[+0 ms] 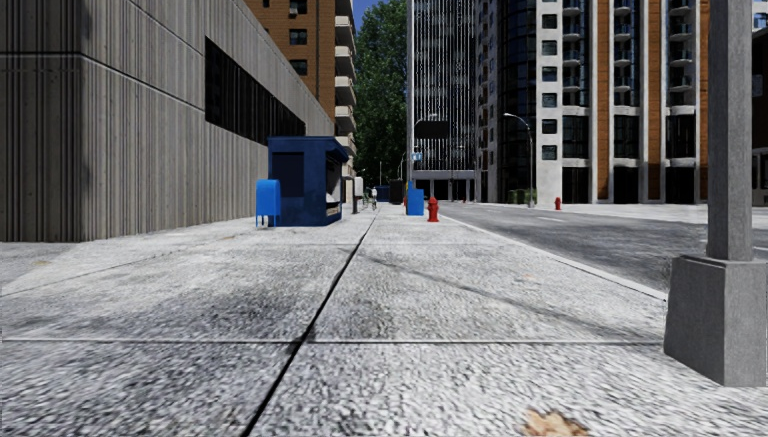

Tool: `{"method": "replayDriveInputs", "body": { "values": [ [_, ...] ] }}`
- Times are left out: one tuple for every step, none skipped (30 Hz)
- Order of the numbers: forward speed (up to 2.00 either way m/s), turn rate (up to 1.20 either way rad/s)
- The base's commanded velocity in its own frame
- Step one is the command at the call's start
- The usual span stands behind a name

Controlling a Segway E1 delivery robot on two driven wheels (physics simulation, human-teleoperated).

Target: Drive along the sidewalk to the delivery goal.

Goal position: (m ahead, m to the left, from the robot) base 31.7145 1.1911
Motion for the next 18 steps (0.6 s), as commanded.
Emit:
{"method": "replayDriveInputs", "body": {
  "values": [
    [2.0, 0.0],
    [2.0, 0.0],
    [2.0, 0.0],
    [2.0, 0.0],
    [2.0, 0.0],
    [2.0, 0.0],
    [2.0, 0.0],
    [2.0, 0.0],
    [2.0, 0.0],
    [2.0, 0.0],
    [2.0, 0.0],
    [2.0, 0.0],
    [2.0, 0.0],
    [2.0, 0.0],
    [2.0, 0.0],
    [2.0, 0.0],
    [2.0, 0.0],
    [2.0, 0.0]
  ]
}}
